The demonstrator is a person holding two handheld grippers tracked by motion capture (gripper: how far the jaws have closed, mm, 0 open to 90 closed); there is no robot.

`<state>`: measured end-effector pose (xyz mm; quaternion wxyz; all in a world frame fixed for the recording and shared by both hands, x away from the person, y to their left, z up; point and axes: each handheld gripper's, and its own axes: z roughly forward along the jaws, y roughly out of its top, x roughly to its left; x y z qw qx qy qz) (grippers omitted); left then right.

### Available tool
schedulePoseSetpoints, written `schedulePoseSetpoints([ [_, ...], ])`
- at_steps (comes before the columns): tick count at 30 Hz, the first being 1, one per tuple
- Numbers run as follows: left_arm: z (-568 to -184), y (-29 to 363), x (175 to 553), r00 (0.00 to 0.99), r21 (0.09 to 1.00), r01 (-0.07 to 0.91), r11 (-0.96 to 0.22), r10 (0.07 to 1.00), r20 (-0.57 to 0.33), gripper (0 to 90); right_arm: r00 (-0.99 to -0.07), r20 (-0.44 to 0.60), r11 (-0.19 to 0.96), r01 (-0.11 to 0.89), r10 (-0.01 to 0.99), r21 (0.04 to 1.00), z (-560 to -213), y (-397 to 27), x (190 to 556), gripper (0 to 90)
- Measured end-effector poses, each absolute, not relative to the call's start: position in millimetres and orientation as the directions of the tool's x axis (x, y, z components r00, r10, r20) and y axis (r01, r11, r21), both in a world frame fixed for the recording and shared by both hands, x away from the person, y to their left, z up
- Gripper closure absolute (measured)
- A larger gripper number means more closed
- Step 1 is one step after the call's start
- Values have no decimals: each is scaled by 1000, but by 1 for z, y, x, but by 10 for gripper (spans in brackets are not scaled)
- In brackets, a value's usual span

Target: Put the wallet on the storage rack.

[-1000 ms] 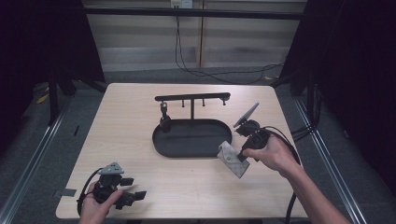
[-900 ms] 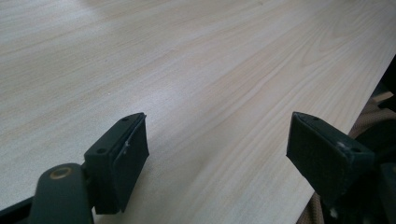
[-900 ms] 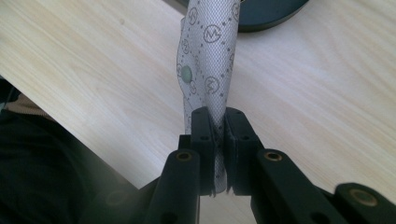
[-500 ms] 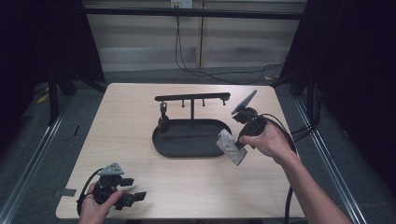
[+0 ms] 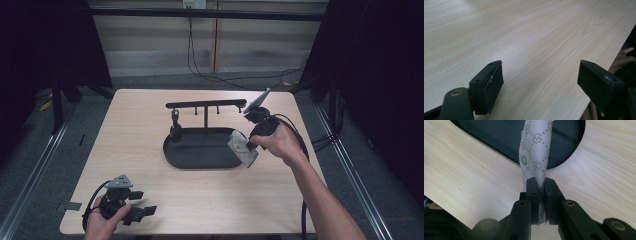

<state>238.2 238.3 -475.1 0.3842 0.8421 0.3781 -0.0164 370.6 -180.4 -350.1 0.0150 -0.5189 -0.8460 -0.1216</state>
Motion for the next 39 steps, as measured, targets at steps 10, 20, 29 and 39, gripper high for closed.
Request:
schedulePoseSetpoints([
  [10, -475, 239, 237, 711, 637, 650, -414, 627, -319, 206, -430, 178, 393, 896, 885, 208, -354, -175, 385, 840],
  [20, -475, 239, 238, 711, 633, 651, -418, 629, -315, 206, -405, 206, 356, 904, 891, 236, -360, -172, 395, 840],
  [29, -475, 239, 238, 713, 631, 650, -422, 625, -316, 206, -385, 235, 328, 911, 892, 249, -371, -167, 403, 839],
  [39, -475, 239, 237, 714, 629, 650, -427, 626, -313, 206, -333, 258, 264, 926, 907, 270, -385, -167, 409, 839],
])
